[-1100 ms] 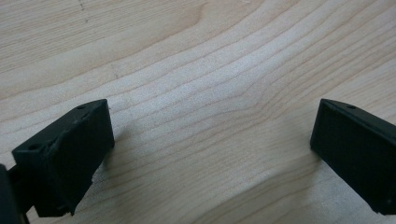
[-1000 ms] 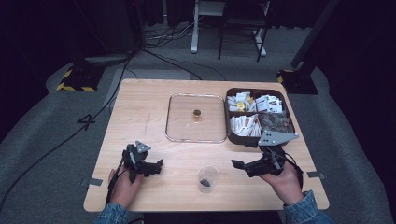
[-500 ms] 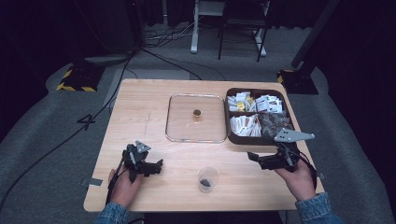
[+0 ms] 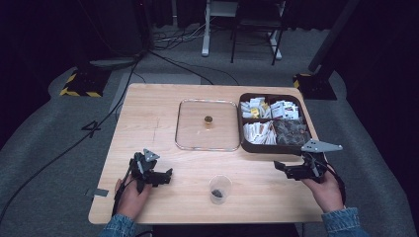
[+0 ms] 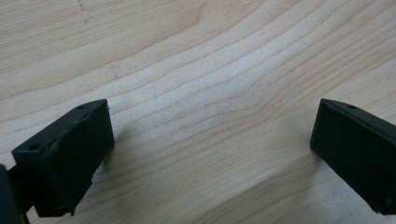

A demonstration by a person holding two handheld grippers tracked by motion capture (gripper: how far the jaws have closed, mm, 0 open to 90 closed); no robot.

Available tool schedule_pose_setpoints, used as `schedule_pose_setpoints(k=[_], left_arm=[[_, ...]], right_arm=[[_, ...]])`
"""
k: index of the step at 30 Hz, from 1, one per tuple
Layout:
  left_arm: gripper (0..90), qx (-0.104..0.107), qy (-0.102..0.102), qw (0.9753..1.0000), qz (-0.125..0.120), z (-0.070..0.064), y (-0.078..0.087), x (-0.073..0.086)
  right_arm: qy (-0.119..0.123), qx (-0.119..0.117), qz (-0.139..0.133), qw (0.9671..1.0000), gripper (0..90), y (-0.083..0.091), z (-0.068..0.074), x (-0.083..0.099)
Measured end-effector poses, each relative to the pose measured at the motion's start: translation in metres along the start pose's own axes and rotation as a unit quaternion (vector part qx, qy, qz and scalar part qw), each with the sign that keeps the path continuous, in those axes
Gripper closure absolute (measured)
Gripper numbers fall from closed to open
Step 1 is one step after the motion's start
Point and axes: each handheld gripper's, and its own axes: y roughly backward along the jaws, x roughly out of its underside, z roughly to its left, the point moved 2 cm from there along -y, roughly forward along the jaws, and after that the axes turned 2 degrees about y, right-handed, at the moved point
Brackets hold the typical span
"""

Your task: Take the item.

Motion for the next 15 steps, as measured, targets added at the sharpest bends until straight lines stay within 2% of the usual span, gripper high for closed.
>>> schedule_pose_setpoints(k=[3, 15], left_arm=[[0.0, 0.0, -0.001, 1.0, 0.0, 0.0, 0.0, 0.0], [0.0, 0.0, -0.001, 1.0, 0.0, 0.0, 0.0, 0.0]], right_arm=[[-0.019, -0.002, 0.002, 0.9998, 14.3, -0.004, -0.006, 0.008], [-0.034, 0.018, 0.026, 0.9989, 14.3, -0.018, -0.029, 0.042]])
